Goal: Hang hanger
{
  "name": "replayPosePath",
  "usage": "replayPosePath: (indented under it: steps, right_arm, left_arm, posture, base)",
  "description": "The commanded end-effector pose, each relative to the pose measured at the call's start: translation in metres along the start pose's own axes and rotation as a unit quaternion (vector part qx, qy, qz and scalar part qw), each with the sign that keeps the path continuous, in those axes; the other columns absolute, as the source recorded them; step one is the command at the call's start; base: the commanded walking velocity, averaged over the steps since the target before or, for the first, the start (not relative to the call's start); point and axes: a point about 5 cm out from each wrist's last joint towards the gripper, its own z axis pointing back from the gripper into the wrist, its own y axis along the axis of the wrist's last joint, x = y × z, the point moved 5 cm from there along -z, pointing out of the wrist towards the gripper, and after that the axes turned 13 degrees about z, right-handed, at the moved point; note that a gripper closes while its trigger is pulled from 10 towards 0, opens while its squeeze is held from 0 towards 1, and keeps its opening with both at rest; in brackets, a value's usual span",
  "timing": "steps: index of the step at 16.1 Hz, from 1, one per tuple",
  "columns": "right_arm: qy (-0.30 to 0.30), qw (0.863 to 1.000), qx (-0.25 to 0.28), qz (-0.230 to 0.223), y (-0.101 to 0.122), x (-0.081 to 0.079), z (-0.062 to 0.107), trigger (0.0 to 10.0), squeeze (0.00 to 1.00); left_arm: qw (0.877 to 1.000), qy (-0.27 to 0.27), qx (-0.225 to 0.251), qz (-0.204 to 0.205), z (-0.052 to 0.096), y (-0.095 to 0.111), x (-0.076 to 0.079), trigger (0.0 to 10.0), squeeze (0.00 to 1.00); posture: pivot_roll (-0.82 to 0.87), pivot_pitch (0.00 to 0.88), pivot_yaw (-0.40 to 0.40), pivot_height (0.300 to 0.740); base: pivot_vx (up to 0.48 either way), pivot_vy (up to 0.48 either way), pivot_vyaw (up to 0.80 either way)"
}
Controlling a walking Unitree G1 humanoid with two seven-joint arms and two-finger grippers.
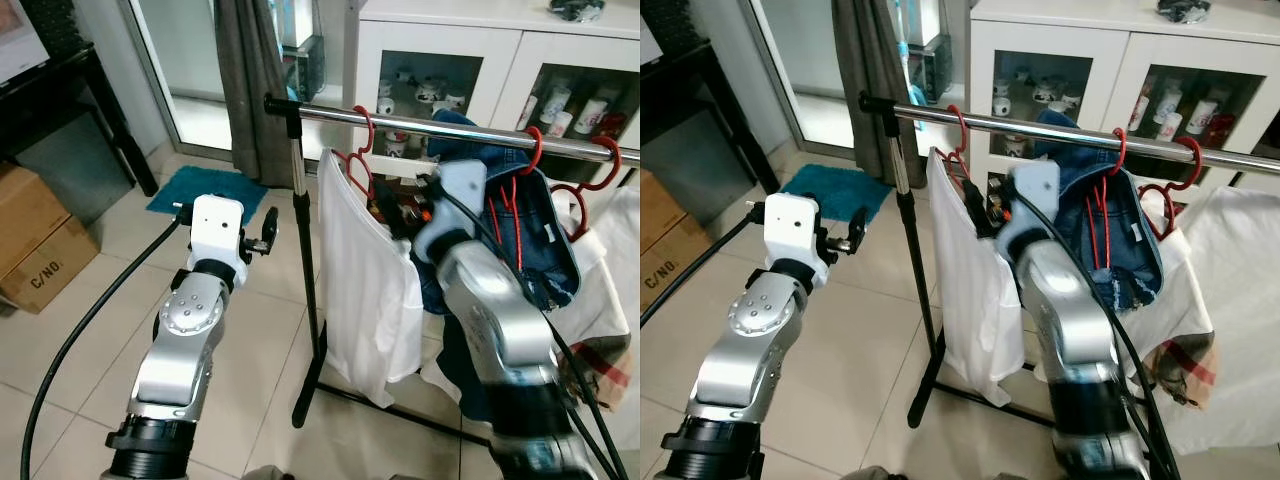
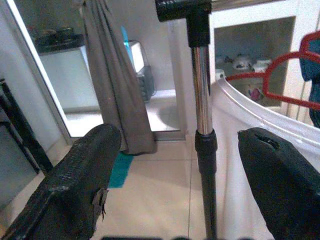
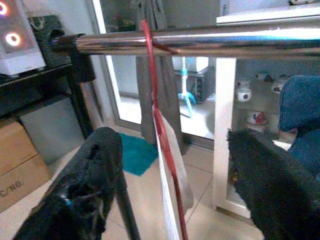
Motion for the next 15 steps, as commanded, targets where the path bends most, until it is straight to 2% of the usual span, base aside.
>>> replayPosePath:
  steps: [1, 2, 3, 6, 8, 10, 11, 12, 15]
  right_arm:
    - [-0.007, 1.0, -0.014, -0.002, -0.004, 0.003, -0.002, 10.0, 1.0]
    - [-0.008, 1.0, -0.021, 0.0, 0.0, 0.006, -0.013, 10.0, 1.0]
    - [-0.007, 1.0, -0.021, 0.001, 0.001, 0.006, -0.014, 10.0, 1.0]
    - [0.041, 0.998, -0.042, 0.017, 0.005, -0.001, -0.028, 10.0, 1.0]
    - [0.072, 0.995, -0.057, 0.022, 0.004, -0.006, -0.033, 10.0, 1.0]
    - [0.063, 0.995, -0.069, 0.027, 0.007, -0.002, -0.043, 10.0, 1.0]
    - [0.063, 0.995, -0.07, 0.031, 0.008, -0.002, -0.045, 10.0, 0.2]
    - [0.069, 0.995, -0.07, 0.032, 0.009, -0.004, -0.048, 10.0, 0.0]
    - [0.08, 0.992, -0.091, 0.032, 0.0, -0.009, -0.053, 10.0, 0.0]
  left_arm:
    - [1.0, -0.003, -0.007, -0.007, 0.003, 0.0, -0.003, 10.0, 0.0]
    - [0.998, -0.043, -0.041, -0.026, 0.009, -0.01, -0.007, 10.0, 0.0]
    - [0.997, -0.053, -0.048, -0.031, 0.011, -0.013, -0.007, 10.0, 0.0]
    - [0.982, -0.167, -0.079, -0.045, 0.028, -0.019, 0.009, 10.0, 0.0]
    - [0.978, -0.178, -0.094, -0.055, 0.031, -0.025, 0.009, 10.0, 0.0]
    - [0.977, -0.184, -0.095, -0.055, 0.031, -0.023, 0.009, 10.0, 0.0]
    - [0.976, -0.187, -0.095, -0.055, 0.031, -0.023, 0.009, 10.0, 0.0]
    - [0.975, -0.19, -0.095, -0.056, 0.032, -0.022, 0.009, 10.0, 0.0]
    - [0.974, -0.195, -0.097, -0.057, 0.034, -0.022, 0.01, 10.0, 0.0]
  posture:
    - [-0.06, 0.067, 0.072, 0.74]
    - [-0.05, 0.071, 0.068, 0.74]
    - [-0.05, 0.071, 0.067, 0.74]
    - [-0.06, 0.072, 0.072, 0.74]
    - [-0.06, 0.075, 0.077, 0.74]
    - [-0.06, 0.075, 0.077, 0.74]
    - [-0.06, 0.074, 0.076, 0.74]
    - [-0.06, 0.074, 0.076, 0.74]
    - [-0.06, 0.072, 0.08, 0.74]
  base:
    - [0.0, 0.0, 0.0]
    - [0.0, 0.0, 0.0]
    - [0.0, 0.0, 0.0]
    - [0.0, 0.0, 0.0]
    - [0.0, 0.0, 0.0]
    - [0.0, 0.0, 0.0]
    - [0.0, 0.0, 0.0]
    - [0.0, 0.0, 0.0]
    - [0.0, 0.0, 0.0]
